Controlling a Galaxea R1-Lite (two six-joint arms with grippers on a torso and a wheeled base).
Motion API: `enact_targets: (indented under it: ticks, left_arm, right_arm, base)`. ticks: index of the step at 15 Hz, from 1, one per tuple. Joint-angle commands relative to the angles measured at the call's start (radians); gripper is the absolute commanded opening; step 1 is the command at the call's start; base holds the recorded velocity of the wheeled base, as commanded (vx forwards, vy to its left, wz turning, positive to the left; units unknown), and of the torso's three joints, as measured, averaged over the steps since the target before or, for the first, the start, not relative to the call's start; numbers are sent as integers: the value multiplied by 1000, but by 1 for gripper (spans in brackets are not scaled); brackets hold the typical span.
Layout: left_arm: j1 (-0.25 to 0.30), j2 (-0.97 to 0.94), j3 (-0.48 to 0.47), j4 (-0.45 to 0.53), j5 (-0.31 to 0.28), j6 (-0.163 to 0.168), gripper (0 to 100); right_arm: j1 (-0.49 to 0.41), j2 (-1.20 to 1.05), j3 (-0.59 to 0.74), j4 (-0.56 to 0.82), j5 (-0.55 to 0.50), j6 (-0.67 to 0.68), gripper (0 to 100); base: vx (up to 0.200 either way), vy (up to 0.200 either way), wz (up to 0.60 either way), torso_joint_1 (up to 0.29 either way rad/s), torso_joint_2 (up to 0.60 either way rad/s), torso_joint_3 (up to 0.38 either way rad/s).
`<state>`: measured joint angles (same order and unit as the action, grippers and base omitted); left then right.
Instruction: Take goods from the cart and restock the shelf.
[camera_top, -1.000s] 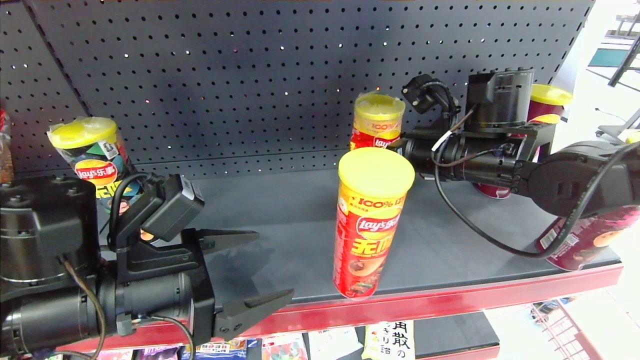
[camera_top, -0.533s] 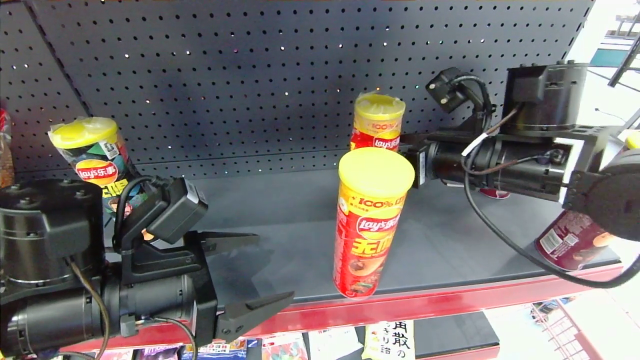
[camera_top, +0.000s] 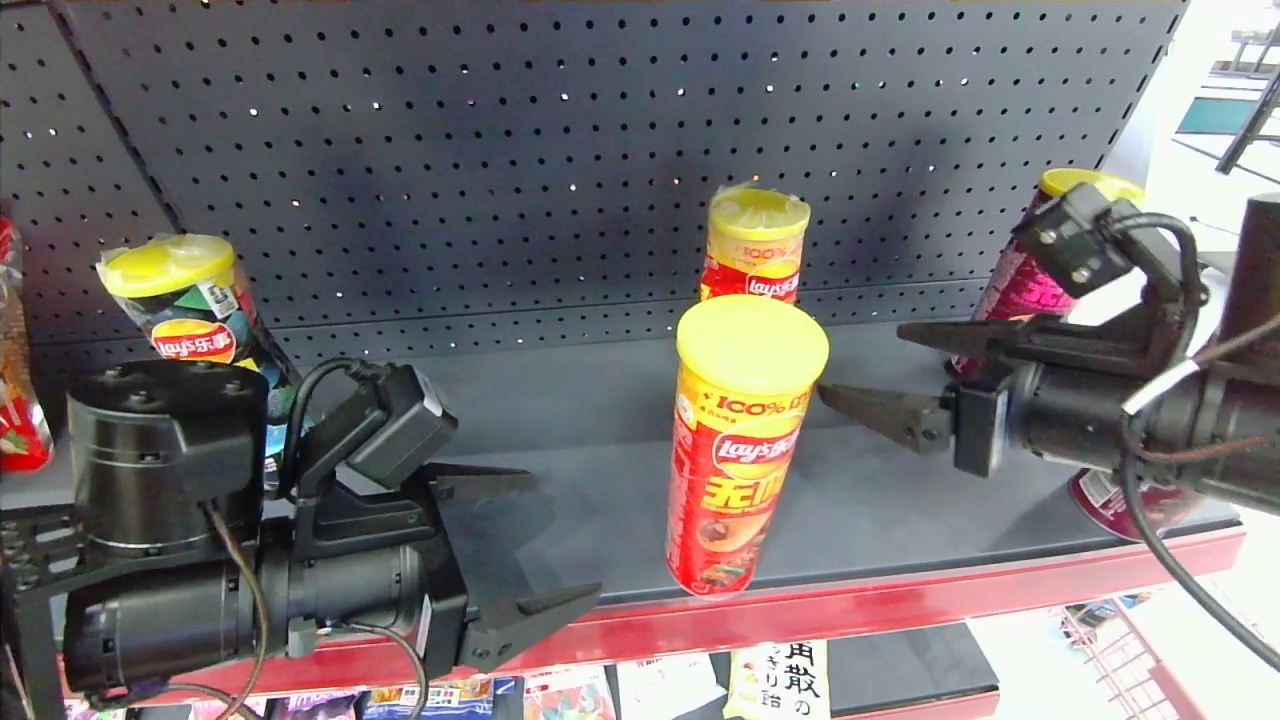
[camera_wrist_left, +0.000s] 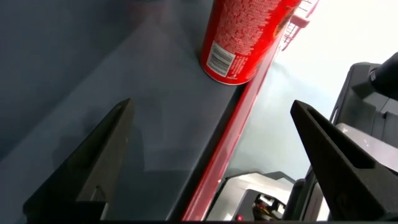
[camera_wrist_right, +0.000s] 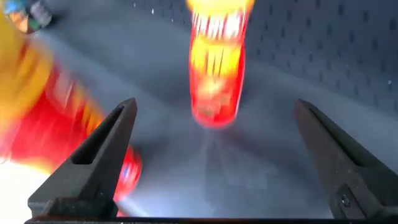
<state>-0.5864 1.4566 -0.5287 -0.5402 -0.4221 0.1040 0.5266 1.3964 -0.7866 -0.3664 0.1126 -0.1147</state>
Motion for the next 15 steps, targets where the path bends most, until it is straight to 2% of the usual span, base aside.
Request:
enact_targets:
  ticks: [1,6,8,9,11,13,15]
  left_arm:
    - [-1,39,-17,-1,0,0,100]
    - [-1,77,-37,-3,2,3,100]
    - [-1,99,-54,-3,5,28,100]
    - [-3,105,-63,-3,5,29,100]
    - [-9,131,-91,-1,3,29,100]
    - [-9,162,-119,-3,5,34,100]
    - [-9,177,-126,-3,5,37,100]
  right_arm:
    - [-10,-137,115,-2,-4,0,100]
    - [13,-390,351,0,2,-5,100]
    - [12,-494,438,1,2,-5,100]
    - [9,-530,464,1,1,-3,100]
    - [-4,-609,477,72,-7,-2,100]
    - [-76,-701,463,188,-14,1,100]
    - [-120,-758,460,241,-13,9,100]
  base:
    - [0,0,0,0,0,0]
    - [0,0,0,0,0,0]
    - [0,0,0,0,0,0]
    - [0,0,0,0,0,0]
    - [0,0,0,0,0,0]
    - [0,0,0,0,0,0]
    - [0,0,0,0,0,0]
